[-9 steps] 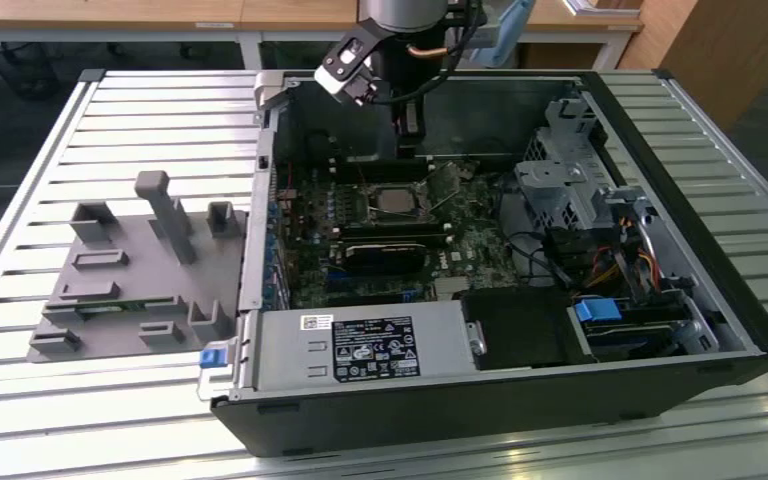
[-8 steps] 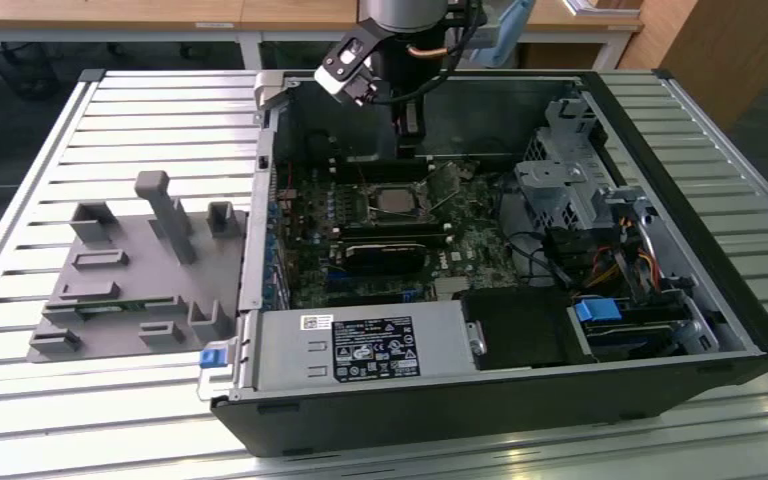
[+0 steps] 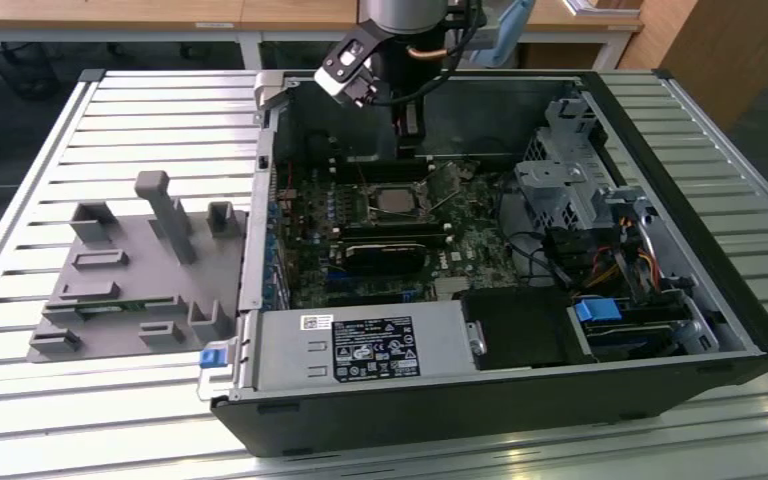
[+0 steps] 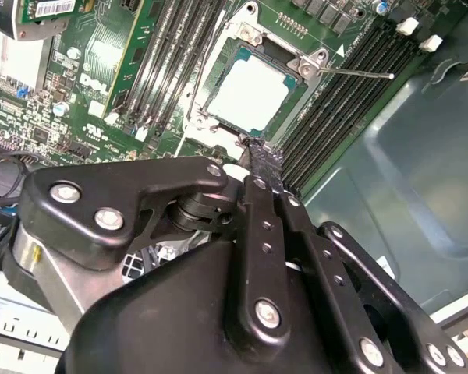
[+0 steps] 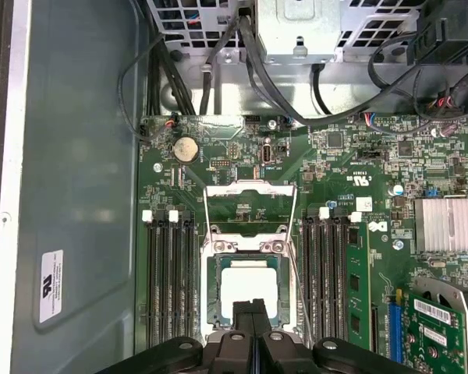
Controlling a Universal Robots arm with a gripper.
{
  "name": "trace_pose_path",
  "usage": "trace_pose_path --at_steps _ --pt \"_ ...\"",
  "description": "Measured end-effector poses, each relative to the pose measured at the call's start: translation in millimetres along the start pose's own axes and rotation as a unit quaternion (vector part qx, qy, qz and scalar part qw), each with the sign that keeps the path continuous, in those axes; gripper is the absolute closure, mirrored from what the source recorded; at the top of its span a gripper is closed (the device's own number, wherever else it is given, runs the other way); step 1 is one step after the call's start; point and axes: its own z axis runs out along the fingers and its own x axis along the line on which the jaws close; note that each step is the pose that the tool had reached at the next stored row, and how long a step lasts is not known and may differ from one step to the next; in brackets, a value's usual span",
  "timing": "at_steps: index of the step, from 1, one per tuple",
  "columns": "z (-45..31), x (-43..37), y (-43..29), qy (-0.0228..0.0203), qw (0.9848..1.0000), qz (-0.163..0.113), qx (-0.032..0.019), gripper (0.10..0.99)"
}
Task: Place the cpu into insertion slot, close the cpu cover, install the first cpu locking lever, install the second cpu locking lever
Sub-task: 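Place the cpu into insertion slot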
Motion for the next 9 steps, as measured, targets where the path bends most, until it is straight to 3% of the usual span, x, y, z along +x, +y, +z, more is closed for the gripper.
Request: trace_pose_path --at_steps 9 --pt "2.1 0.0 -0.2 0.0 1.0 0.0 0.0 0.98"
